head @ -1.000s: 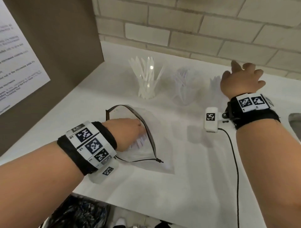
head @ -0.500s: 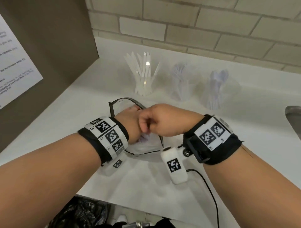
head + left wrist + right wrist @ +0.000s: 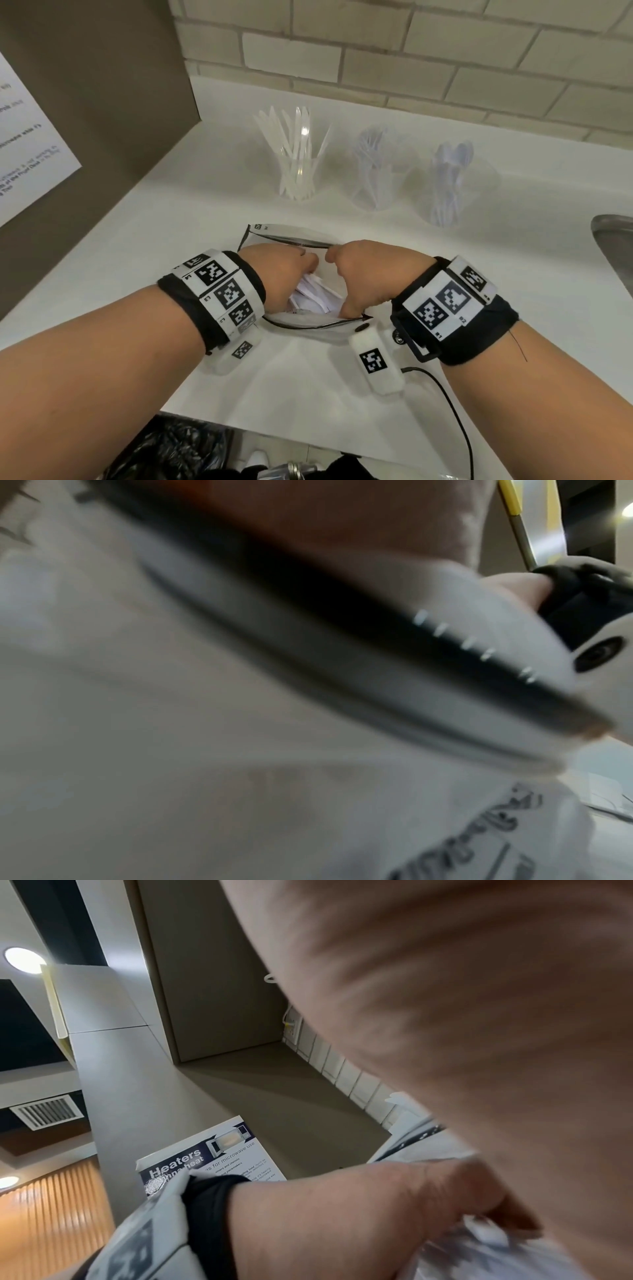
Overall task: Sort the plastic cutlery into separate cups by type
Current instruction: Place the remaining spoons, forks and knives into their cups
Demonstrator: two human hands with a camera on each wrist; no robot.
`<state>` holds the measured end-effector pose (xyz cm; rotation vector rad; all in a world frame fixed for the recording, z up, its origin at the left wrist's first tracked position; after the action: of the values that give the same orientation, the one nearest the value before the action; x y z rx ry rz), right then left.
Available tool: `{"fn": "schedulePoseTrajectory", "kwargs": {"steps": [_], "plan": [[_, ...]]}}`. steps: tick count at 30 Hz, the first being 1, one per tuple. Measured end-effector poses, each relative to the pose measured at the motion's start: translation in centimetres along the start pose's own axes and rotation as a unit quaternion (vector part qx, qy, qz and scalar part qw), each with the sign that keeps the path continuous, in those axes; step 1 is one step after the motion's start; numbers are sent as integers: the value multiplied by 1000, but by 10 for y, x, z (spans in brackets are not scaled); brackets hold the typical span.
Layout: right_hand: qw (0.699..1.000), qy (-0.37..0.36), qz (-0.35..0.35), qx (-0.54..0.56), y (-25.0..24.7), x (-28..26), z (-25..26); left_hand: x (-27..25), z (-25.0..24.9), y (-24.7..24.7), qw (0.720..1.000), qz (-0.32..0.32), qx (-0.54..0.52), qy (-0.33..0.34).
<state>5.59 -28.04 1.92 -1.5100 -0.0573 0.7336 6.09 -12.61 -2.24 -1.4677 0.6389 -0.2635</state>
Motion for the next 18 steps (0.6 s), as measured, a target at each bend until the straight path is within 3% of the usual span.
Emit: {"fn": "schedulePoseTrajectory", "kwargs": {"steps": [8,12,18], "plan": [[997,2,-24,72,-1,-12,-9,-2,-4,1,1000,-1,19,22],[993,-1,-48,105,-1,-15,-11,-3,-9,-1,1000,-18,17,-10],[996,-17,-76,40,-6,-26,-6,-5,-5,-3,998,-24,-21,-47]]}}
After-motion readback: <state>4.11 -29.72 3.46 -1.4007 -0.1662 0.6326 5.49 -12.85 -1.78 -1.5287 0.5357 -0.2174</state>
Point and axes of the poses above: each hand's wrist, its own x-axis towards the middle knuckle, its own y-axis out of the palm, z = x × y, the point moved 1 cm from there along x, towards the middle knuckle, and after that the axes turned 6 degrees about -z, right-handed, at the moved point
